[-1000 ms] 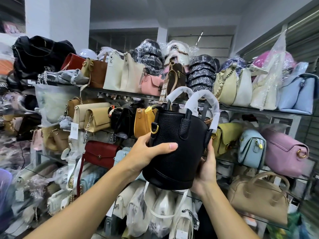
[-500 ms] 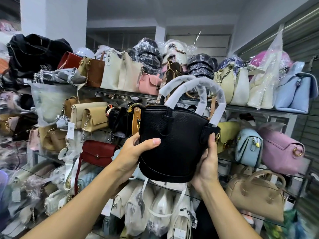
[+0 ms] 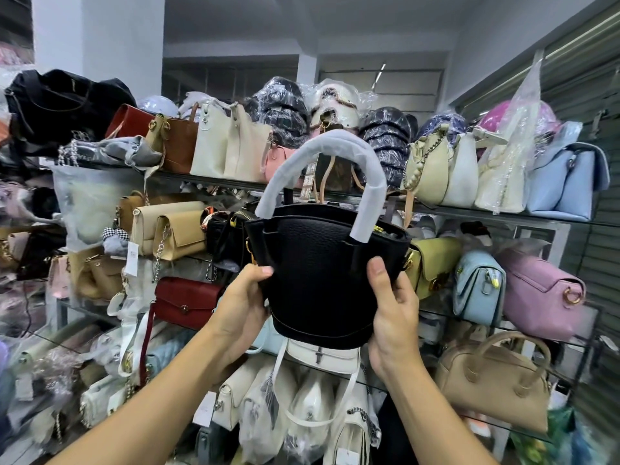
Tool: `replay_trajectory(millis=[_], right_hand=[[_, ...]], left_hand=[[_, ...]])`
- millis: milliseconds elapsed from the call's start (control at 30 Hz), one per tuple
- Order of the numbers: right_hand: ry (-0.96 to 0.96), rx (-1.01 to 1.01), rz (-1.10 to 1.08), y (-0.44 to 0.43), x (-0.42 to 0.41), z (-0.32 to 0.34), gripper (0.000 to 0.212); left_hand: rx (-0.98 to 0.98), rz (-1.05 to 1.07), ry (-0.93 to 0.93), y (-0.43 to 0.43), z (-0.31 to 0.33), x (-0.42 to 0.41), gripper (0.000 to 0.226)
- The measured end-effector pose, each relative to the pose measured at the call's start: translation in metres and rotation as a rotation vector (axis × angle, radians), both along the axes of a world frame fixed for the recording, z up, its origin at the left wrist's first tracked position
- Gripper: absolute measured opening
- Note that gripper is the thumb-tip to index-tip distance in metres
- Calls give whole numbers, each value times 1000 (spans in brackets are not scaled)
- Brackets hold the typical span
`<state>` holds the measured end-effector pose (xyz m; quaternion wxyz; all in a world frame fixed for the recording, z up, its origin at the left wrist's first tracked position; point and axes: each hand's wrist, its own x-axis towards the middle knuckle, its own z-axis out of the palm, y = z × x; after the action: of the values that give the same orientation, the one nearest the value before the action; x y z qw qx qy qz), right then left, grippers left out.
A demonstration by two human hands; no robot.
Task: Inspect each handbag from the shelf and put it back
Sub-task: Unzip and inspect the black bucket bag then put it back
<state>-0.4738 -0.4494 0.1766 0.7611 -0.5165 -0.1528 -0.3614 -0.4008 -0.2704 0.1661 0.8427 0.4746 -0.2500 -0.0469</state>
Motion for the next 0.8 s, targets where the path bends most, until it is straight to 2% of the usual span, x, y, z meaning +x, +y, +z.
replay_trajectory(millis=[167,300,433,600,700,767,800], right_hand=[[-15,-90,-99,11,-7,4,58],[-16,-149,-174,22,-11,6,69],[-25,-224,-181,27,-17,7,35],[96,-267,-144,29,-15,9,32],[124,-259,-108,27,-16,15,15],[128,-270,-89,28,-17,17,29],[130,-277,-65,26,-18,18,28]], left_hand=[[-6,-36,76,0,-1,3,70],[-51,-54,147,0,-1,4,58],[-89,-89,159,-2,2,0,58],[-50,-60,188,3,3,1,57],[-27,-69,187,5,3,3,54],[-26,-67,184,5,5,3,51],[-35,-72,188,5,5,3,51]])
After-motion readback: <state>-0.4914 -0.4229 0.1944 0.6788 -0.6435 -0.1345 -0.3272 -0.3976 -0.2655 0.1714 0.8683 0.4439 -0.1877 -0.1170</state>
